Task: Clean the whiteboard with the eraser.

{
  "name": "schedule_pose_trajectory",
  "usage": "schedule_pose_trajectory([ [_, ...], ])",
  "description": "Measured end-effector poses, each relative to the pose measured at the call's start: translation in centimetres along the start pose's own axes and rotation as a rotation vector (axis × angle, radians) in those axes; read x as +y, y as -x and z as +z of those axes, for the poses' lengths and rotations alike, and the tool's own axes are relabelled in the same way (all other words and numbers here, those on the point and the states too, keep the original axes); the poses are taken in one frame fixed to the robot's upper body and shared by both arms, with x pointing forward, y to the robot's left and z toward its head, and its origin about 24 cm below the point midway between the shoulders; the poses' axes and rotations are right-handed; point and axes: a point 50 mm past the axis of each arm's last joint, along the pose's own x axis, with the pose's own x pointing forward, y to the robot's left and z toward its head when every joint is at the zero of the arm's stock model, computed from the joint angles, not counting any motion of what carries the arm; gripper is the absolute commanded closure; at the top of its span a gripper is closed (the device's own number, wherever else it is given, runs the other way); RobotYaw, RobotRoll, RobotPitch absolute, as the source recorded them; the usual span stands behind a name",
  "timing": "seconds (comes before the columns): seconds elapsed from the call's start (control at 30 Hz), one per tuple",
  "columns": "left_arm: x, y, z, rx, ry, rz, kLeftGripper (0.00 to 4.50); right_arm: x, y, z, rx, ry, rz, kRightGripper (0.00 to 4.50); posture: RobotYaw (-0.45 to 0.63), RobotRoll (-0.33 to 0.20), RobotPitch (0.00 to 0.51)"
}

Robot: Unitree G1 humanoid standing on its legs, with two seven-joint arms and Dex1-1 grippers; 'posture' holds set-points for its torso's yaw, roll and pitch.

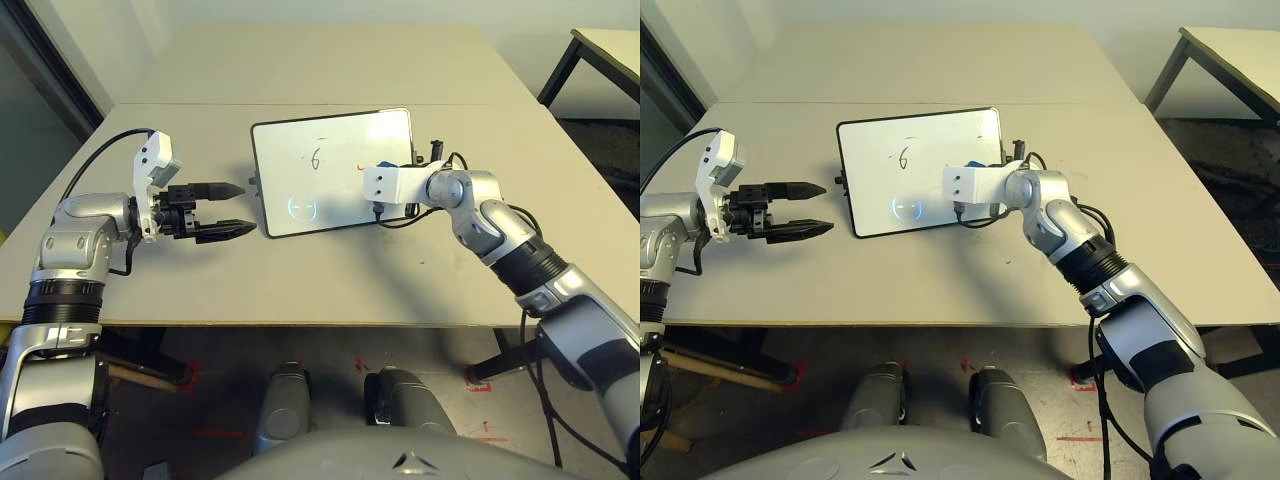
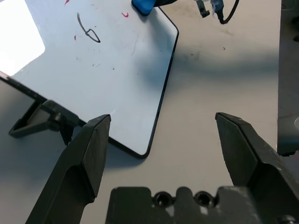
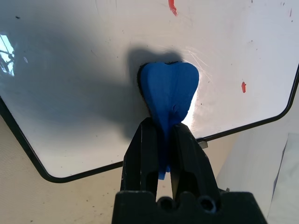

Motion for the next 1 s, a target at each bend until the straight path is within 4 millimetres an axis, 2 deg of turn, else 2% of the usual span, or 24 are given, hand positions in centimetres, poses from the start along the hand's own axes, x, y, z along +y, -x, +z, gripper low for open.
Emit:
schedule_pose_trajectory([
  [0.63, 0.1, 0.0, 0.0, -0.001, -0.002, 0.015, 0.00, -0.2, -0.7, 5.4, -0.139, 0.051, 0.002, 4.36, 0.33, 0.000, 0.043],
  [0.83, 0.1, 0.0, 0.1, -0.002, -0.002, 0.016, 0.00, -0.3, -0.7, 5.9, -0.149, 0.061, 0.000, 4.36, 0.33, 0.000, 0.042],
  [1.0, 0.1, 0.0, 0.1, -0.002, -0.002, 0.020, 0.00, -0.5, -0.6, 5.2, -0.133, 0.078, 0.001, 4.36, 0.33, 0.000, 0.042],
])
